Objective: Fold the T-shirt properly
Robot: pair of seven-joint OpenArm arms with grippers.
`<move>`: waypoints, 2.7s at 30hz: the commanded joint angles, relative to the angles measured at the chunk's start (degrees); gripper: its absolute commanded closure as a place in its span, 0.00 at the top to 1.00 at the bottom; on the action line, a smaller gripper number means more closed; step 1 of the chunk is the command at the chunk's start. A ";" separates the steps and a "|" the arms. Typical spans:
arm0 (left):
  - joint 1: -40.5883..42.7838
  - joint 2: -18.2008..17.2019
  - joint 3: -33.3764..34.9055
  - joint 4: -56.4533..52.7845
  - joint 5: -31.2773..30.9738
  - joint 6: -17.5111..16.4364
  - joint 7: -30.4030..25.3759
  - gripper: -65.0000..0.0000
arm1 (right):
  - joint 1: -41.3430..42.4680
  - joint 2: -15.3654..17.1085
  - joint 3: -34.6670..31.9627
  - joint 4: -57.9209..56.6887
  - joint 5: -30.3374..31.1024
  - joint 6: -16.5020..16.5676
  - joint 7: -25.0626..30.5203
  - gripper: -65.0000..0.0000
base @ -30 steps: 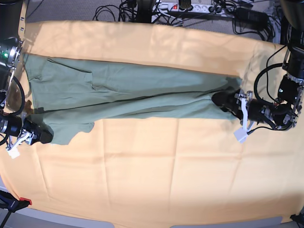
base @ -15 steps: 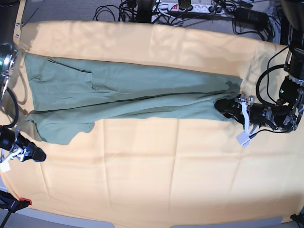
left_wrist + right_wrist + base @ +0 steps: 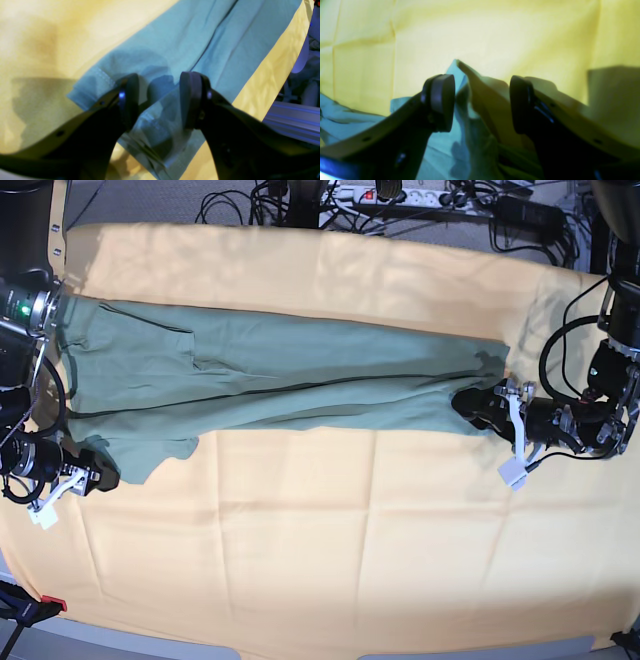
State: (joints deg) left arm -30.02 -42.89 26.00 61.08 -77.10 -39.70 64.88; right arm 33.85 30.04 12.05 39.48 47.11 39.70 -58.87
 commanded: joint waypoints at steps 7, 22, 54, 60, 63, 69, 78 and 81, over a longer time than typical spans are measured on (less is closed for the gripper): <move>-1.44 -1.07 -0.57 0.57 -0.90 -0.30 -0.83 0.45 | -1.97 0.55 0.20 0.96 11.06 0.30 -5.53 0.57; -1.42 -1.07 -0.57 0.57 -1.38 -0.30 -0.83 0.45 | -1.77 0.11 0.20 0.96 22.12 0.30 -12.26 0.51; -1.44 -1.11 -1.64 0.57 -3.32 -0.30 -0.83 0.45 | -23.06 3.65 0.20 39.08 35.39 0.30 -20.90 0.00; -1.44 -1.09 -4.79 0.57 -3.34 -0.30 -0.81 0.45 | -27.43 6.08 0.20 39.30 34.95 0.30 -21.13 0.00; -1.44 -1.09 -7.39 0.57 -3.56 -0.30 -0.81 0.45 | -28.63 6.88 0.20 39.28 32.26 0.30 -21.13 0.00; -1.44 -1.11 -13.25 0.57 -3.78 -0.30 -0.48 0.45 | -28.61 8.70 0.20 39.28 28.94 0.30 -21.13 0.00; -1.44 -2.49 -19.56 0.57 -3.80 -0.30 -0.39 0.45 | -28.63 11.30 0.20 39.28 28.98 0.30 -21.13 0.17; -1.44 -3.54 -21.07 0.57 -4.09 -0.30 -0.42 0.45 | -28.61 13.00 0.20 39.28 29.62 0.30 -21.13 0.28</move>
State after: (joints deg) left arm -29.89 -45.23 5.56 61.04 -79.37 -39.55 65.60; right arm 4.14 41.45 11.75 77.95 75.44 39.72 -80.64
